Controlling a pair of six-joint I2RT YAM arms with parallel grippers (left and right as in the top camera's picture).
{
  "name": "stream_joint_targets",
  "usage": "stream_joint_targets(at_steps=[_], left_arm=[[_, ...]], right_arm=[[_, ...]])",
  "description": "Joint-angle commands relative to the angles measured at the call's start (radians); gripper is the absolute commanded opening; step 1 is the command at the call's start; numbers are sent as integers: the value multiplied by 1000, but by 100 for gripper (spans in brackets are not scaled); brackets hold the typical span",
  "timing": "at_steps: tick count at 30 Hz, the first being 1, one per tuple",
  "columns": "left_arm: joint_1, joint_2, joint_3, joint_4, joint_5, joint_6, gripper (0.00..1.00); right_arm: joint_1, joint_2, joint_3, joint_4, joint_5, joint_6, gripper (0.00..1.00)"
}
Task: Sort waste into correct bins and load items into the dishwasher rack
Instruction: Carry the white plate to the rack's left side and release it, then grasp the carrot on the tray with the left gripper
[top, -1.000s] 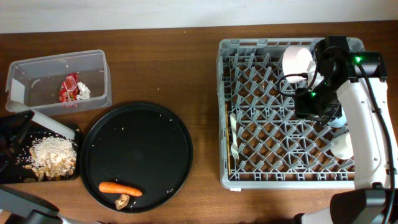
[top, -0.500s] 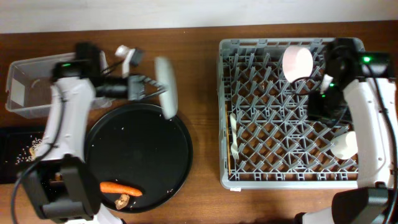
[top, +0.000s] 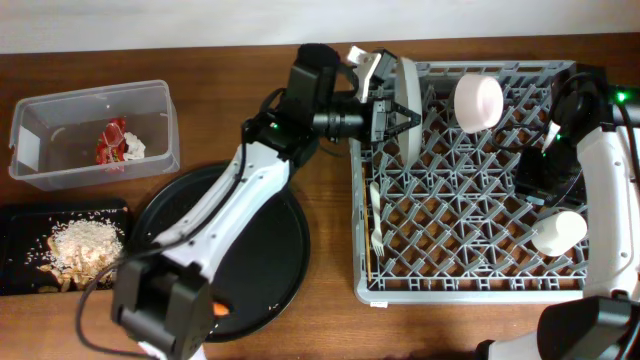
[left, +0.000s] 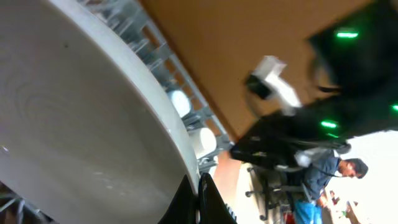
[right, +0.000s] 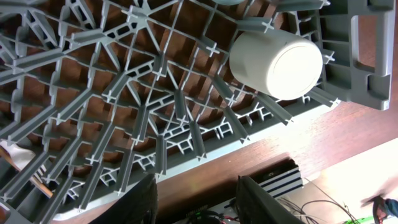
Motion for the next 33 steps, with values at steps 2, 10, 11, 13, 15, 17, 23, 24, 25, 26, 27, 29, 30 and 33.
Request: stream_joint_targets(at_steps=[2,10,11,13,15,17,23,24,25,26,27,29,30,33], left_arm=[[0,127,8,2,-13,-88,0],[63,179,8,-164,41,-27,34],[78,179,8,-246,40,37,47],[126,179,8,-397,18,128,52],[188,173,8,-451,11,145,54],[220,164,8,-463,11,156,55],[280,34,8,-595,-125,296,61],[305,-10,8,-666,-209,331,62],[325,-43,8,-727,-277,348,62],[352,-81,8,-805,-360,359,62],[395,-132,8,-921,-495,358,65],[474,-195,8,-1092,-661,358,73],[533,-217,8,-1194,-696,358,79],[619,-220,-11,-1355,-696,264,92]], right_arm=[[-6,-4,9,1,8,8,44],[-6,-4,9,2,8,8,44],[-6,-4,9,2,8,8,45],[-6,-4,9,2,8,8,45],[-6,-4,9,2,8,8,44],[-6,-4,9,2,8,8,44],[-6,-4,8,3,8,8,45],[-6,-4,7,3,8,8,45],[-6,-4,7,4,8,8,45],[-6,-4,7,4,8,8,45],[-6,-4,7,5,8,8,48],[-5,-4,6,6,-5,8,56],[-5,-4,6,5,-11,8,58],[-5,-4,6,5,-10,8,58]])
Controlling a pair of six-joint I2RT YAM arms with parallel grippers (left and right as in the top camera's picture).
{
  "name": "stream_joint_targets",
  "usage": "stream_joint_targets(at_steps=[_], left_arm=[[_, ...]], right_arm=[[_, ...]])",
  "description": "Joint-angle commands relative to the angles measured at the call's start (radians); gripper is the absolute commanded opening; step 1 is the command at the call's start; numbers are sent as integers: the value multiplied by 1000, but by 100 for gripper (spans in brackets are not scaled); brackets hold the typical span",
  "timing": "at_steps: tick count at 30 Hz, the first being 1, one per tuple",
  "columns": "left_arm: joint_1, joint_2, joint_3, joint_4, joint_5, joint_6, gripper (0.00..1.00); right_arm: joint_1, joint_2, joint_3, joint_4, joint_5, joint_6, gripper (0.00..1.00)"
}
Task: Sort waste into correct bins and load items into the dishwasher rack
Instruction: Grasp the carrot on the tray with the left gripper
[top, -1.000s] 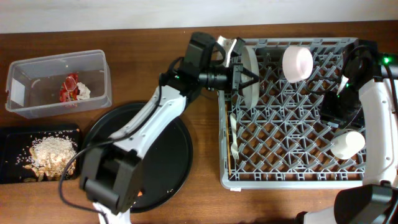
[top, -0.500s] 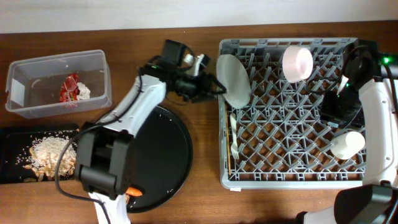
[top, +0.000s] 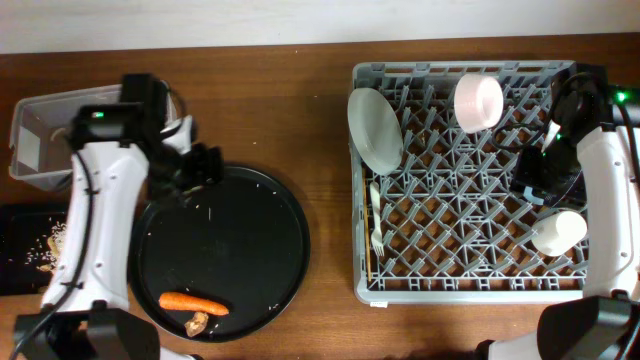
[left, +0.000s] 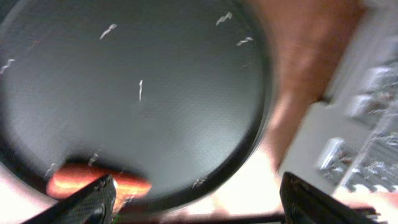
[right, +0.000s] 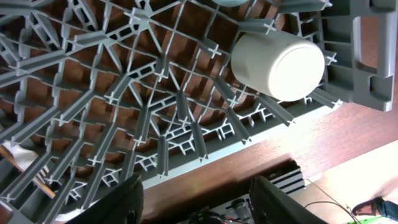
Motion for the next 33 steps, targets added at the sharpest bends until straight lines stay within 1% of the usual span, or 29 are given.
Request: stream_joint_targets(at_steps=[1,4,7,10,13,15,17,19,21,22,23,24,27,28,29,33], left_arm=[[71,-22,-40,-79,-76,-96,92],[125,-131,-225,11,-76,-205,95],[147,-254,-436,118,-76,-252,99],[147,-283,-632,221,-75,-298,99],[147,-283,-830,328,-75,-396,99],[147,-283,-900,380,-76,-410,99],[147,-283,-927,429,-78,-409,99],[147,-283,-952,503,-118,-410,98],[147,-283,-966,561,-134,-409,89],[147,-282,-967,594,-136,-409,71],[147,-282,-967,608,-136,-409,62],[147,-282,-967,623,-136,-409,49],[147,-282,-967,632,-136,-407,31],[147,-282,-967,632,-136,-401,26],[147,-282,-967,632,-136,-401,25],[147,-282,-969,632,-136,-401,25]], right_arm=[[-5,-4,6,1,-4,5,58],[-5,-4,6,0,-4,2,58],[-5,-4,6,0,-5,2,58],[-5,-4,6,0,-5,2,58],[-5,-4,6,0,-4,2,58],[-5,-4,6,0,-4,2,58],[-5,-4,6,0,-5,2,58],[-5,-4,6,0,-5,2,58],[-5,-4,6,-1,-5,2,58],[-5,-4,6,-1,-5,2,58],[-5,-4,6,-1,-5,2,58],[-5,-4,6,-3,-5,2,58],[-5,-4,6,-4,-4,2,58],[-5,-4,6,-4,-4,2,58],[-5,-4,6,-4,-4,2,58],[-5,-4,6,-4,-4,2,58]])
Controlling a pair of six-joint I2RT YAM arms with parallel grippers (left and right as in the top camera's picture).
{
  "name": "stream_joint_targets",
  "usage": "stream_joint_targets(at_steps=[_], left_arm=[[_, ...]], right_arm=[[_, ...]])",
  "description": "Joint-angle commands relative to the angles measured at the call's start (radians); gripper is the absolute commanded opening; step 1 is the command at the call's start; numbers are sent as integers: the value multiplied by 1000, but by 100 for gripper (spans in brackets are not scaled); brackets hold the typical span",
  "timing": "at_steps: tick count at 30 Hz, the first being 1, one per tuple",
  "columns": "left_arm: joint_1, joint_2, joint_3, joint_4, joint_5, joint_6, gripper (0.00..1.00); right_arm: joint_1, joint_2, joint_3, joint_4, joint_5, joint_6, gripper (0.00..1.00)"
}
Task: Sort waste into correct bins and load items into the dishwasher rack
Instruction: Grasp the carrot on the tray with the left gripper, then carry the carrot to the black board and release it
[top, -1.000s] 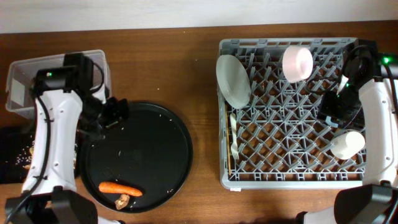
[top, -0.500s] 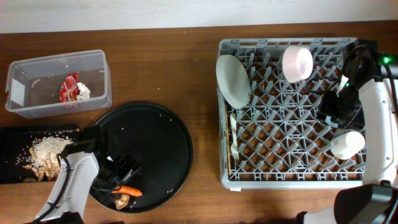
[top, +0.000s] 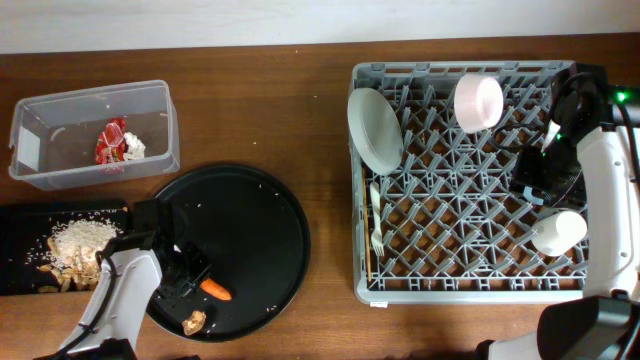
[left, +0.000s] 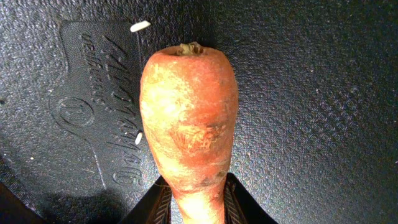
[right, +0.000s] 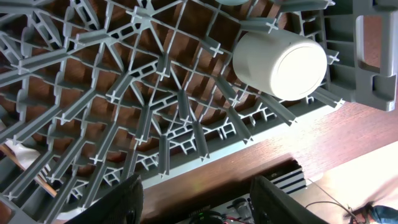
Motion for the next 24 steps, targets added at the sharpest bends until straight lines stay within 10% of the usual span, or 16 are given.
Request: stream_joint_targets(at_steps=[1,15,24], left_arm=[[3,-2,-12,10,-9,9,25],[39,-2,277,-105,-47,169,2],[490,0,398,-12,-90,160,3]], right_arm=[[-5,-4,6,-3,1,2,58],[-5,-4,6,-6,2,2,58],[-5,-4,6,-6,2,2,58]])
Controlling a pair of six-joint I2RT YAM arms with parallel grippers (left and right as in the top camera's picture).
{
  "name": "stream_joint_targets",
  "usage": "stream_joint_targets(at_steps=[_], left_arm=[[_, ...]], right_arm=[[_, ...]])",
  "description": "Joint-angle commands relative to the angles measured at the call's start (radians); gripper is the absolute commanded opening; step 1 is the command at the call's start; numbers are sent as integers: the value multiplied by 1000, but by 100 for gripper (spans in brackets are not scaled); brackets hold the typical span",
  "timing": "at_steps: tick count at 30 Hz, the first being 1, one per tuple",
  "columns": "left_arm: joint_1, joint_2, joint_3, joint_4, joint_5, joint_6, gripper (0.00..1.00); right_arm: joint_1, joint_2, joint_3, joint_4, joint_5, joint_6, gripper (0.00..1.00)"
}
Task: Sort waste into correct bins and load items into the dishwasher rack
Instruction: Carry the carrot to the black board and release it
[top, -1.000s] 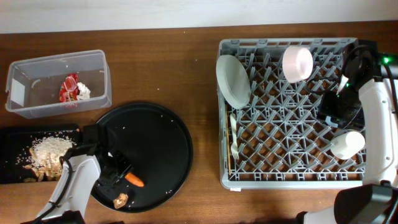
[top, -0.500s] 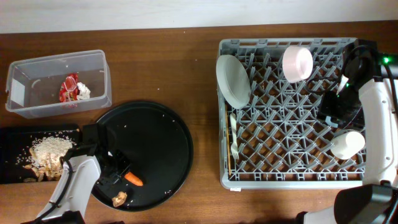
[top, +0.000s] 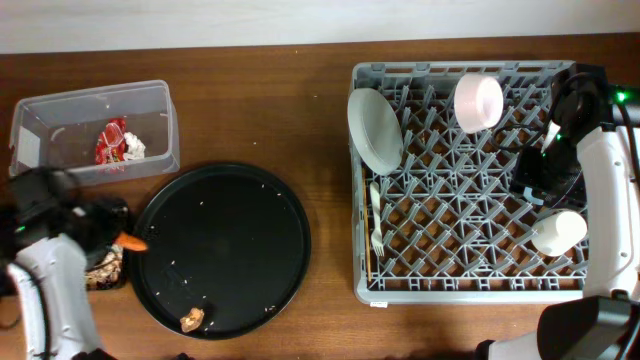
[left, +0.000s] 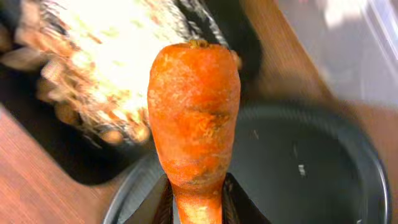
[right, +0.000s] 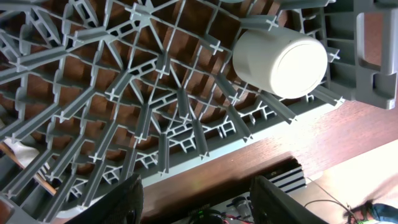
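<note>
An orange carrot (top: 131, 241) (left: 194, 118) hangs in my left gripper (left: 196, 200) (top: 108, 238), which is shut on its thin end. It is over the left rim of the round black tray (top: 230, 250), beside the black bin (left: 37, 143) of rice and food scraps (left: 112, 62). My right gripper (right: 196, 202) (top: 535, 180) stands open above the grey dishwasher rack (top: 565, 290), holding nothing. A white cup (right: 280, 55) lies in the rack just beyond its fingers.
The rack also holds a white plate (top: 372, 130), a pink cup (top: 478, 100) and a fork (top: 377, 215). A clear bin (top: 165, 100) at the back left contains a red wrapper (top: 112, 142). One brown scrap (top: 191, 320) lies on the tray.
My left gripper, shut on the carrot lying on the tray, has lifted it and moved left to the tray's rim by the black bin. The right arm has not moved.
My left gripper first held the white plate at the rack's back left corner. Then the plate stood in the rack and the gripper was over the tray, open. Then it was shut on the carrot on the tray, and now holds it beside the food bin.
</note>
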Motion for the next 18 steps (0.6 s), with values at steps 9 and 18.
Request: stream_joint_targets(at_steps=[9,18], left_arm=[[249,154,19,163,-66,-14,3],[249,273,19,149,-62,-17,55]], right_arm=[[-5,-4,6,-5,2,-2,59],[-5,-4,6,-9,1,-17,59]])
